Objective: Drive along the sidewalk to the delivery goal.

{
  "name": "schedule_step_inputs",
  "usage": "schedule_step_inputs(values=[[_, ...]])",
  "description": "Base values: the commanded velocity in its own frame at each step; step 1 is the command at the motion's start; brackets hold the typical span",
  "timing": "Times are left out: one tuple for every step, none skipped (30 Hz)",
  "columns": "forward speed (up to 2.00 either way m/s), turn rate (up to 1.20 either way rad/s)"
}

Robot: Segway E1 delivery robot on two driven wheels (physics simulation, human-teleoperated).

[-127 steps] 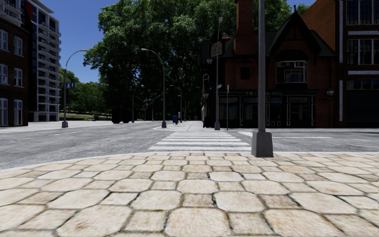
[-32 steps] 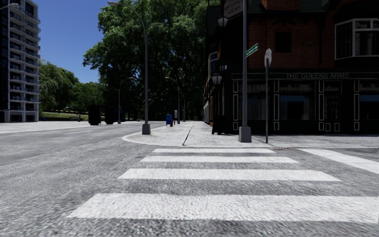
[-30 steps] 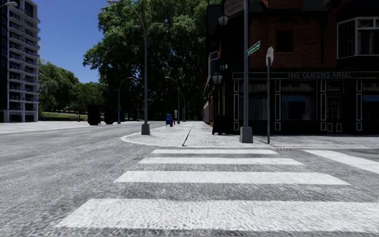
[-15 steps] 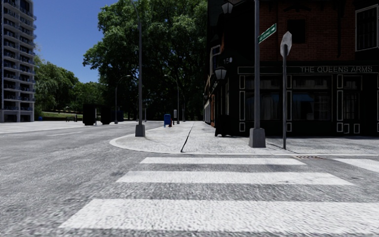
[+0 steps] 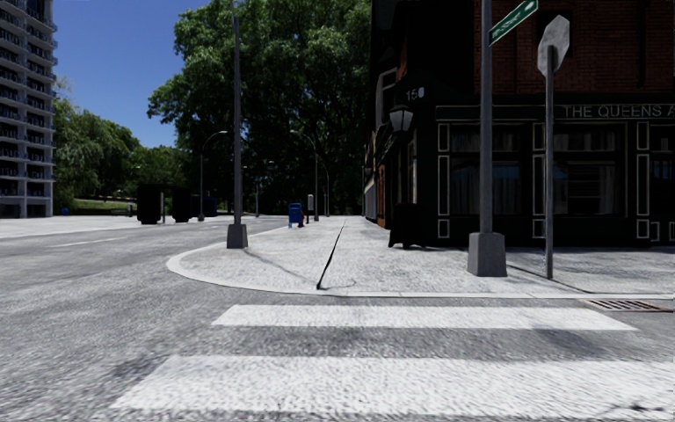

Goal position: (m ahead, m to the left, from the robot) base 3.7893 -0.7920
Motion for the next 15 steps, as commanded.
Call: schedule_step_inputs(values=[[2.0,0.0],[2.0,0.0],[2.0,0.0],[2.0,0.0],[2.0,0.0],[2.0,0.0],[2.0,0.0],[2.0,0.0],[2.0,0.0],[2.0,0.0],[2.0,0.0],[2.0,0.0],[2.0,0.0],[2.0,0.0],[2.0,0.0]])
